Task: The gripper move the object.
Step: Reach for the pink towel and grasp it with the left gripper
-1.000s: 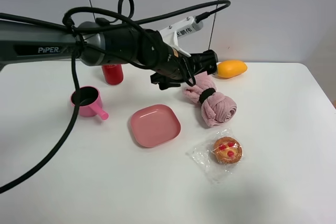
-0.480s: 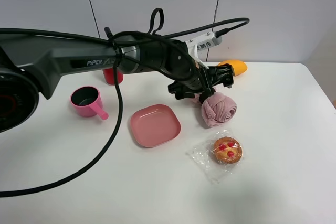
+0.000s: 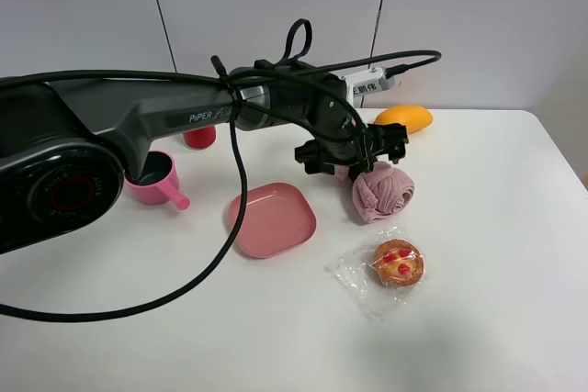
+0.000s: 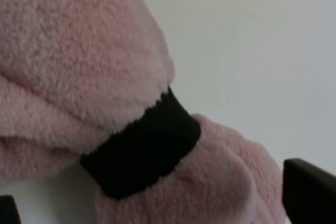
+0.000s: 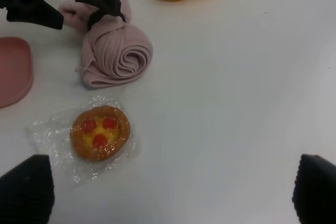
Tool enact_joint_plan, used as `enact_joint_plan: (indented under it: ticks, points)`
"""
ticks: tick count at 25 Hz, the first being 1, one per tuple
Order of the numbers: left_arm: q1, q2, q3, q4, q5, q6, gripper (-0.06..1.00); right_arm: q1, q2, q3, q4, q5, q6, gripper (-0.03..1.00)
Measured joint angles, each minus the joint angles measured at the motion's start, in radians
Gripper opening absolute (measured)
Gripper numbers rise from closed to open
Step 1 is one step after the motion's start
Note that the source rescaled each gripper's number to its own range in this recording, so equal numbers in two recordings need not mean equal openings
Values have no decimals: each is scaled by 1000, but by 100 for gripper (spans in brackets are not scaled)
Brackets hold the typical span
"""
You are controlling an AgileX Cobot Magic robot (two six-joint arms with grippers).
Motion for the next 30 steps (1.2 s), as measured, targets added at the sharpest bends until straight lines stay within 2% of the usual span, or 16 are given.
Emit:
enact_joint_plan:
  ticks: [7,14,22,30]
  points:
    - [-2,20,-12,13,-21,-7,100,0,0,0,0,0,0,100]
    - [-4,55,-17,-26,-59,-68,100,0,0,0,0,0,0,100]
    - [-10,82,-21,-35,-128,-154,100,0,0,0,0,0,0,100]
    - [-10,114,-22,-35,-140,-170,100,0,0,0,0,0,0,100]
